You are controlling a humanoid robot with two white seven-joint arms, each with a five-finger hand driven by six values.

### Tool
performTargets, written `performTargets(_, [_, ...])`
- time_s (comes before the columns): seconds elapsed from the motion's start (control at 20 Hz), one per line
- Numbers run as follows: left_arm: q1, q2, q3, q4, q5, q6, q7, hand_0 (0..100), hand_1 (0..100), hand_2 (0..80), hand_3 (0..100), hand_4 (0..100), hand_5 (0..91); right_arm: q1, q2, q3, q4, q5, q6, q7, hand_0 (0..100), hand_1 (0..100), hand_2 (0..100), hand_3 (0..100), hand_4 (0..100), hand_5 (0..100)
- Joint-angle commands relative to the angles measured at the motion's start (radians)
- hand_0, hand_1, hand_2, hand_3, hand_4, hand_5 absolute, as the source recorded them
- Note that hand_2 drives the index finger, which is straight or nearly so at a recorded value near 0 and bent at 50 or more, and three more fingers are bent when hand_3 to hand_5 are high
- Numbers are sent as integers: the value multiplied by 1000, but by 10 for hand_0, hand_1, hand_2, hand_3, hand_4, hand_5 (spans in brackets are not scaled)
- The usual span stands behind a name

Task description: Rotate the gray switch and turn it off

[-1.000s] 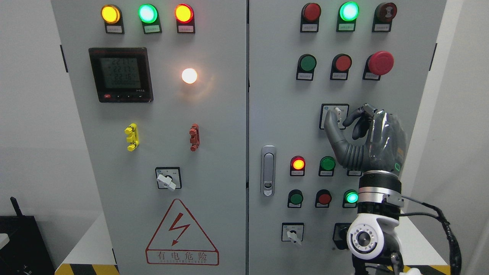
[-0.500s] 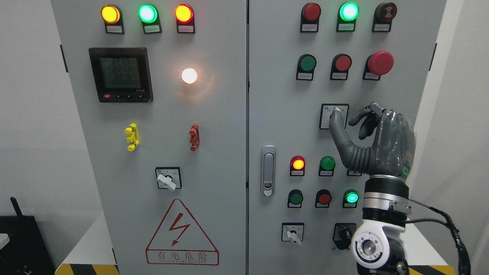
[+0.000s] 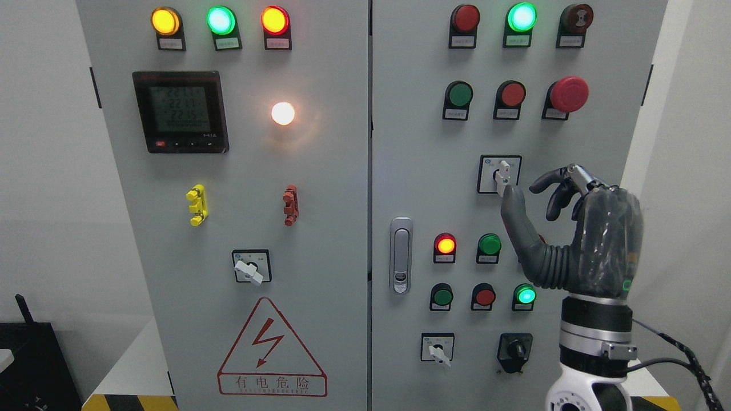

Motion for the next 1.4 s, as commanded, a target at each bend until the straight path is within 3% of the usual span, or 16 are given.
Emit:
performTargets(0.0, [-9,0,8,-26,20,0,0,120,389,0,0,0,0,89,-112,11,-81,0,-28,31,339,273,242,204,49,0])
performTargets(0.1, [-9,0,8,-26,20,1,0,120,389,0,0,0,0,105,-138,11,-93,0,-29,42,342,263,145,91,0,0])
performTargets(0.25, [-9,0,8,-26,20,0,0,120,389,0,0,0,0,140,-177,11,-105,0,-29,37,331,246,117,59,0,0])
performTargets(0.35, [-9,0,8,-26,18,1,0,120,389,0,0,0,0,161,-183,13,-121,0,-29,37,320,251,99,47,0,0])
performTargets(1.35, [-9,0,8,-26,18,1,0,120,389,0,0,0,0,214,-180,17,-162,0,-29,42,290,256,100,82,0,0])
